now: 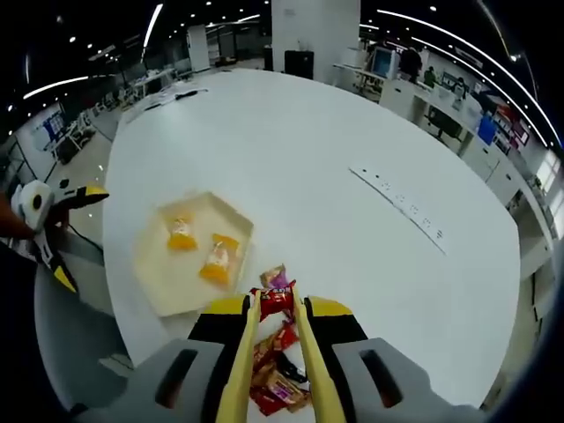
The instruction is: Place the target food into the container with the food tongs after gripping and lifting it, then release it inside without dropping or visibly crushing the food.
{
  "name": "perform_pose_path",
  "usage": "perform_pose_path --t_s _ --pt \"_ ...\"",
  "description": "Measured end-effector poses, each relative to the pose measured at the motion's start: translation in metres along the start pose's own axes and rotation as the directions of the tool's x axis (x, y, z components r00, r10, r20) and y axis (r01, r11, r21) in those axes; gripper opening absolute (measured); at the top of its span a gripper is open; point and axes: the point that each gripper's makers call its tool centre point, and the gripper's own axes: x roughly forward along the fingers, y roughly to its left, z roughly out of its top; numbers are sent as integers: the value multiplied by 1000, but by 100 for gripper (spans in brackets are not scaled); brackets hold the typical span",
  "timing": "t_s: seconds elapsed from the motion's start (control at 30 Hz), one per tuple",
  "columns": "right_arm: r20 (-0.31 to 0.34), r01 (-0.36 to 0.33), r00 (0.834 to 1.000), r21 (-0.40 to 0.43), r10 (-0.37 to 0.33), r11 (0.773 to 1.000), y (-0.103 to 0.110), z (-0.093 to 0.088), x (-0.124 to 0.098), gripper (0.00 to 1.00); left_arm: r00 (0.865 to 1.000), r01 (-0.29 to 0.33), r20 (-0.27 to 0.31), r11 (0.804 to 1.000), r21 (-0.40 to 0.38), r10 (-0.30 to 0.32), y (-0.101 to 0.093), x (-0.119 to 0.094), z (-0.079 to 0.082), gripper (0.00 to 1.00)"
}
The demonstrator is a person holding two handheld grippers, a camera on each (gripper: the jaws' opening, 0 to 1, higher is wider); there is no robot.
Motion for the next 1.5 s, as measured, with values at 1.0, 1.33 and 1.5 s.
perform_pose_path --t_s 1.0,1.33,1.5 --pt "74 -115 989 -123 125 986 103 90 27 23 1000 -8 4 1000 0 8 2 -1 2 100" --pt "65 -182 979 -157 194 971 155 92 37 23 1000 -11 4 1000 12 10 3 -1 1 100" --pt "58 -201 976 -155 212 967 166 92 42 23 1000 -9 6 1000 8 9 2 -1 2 100"
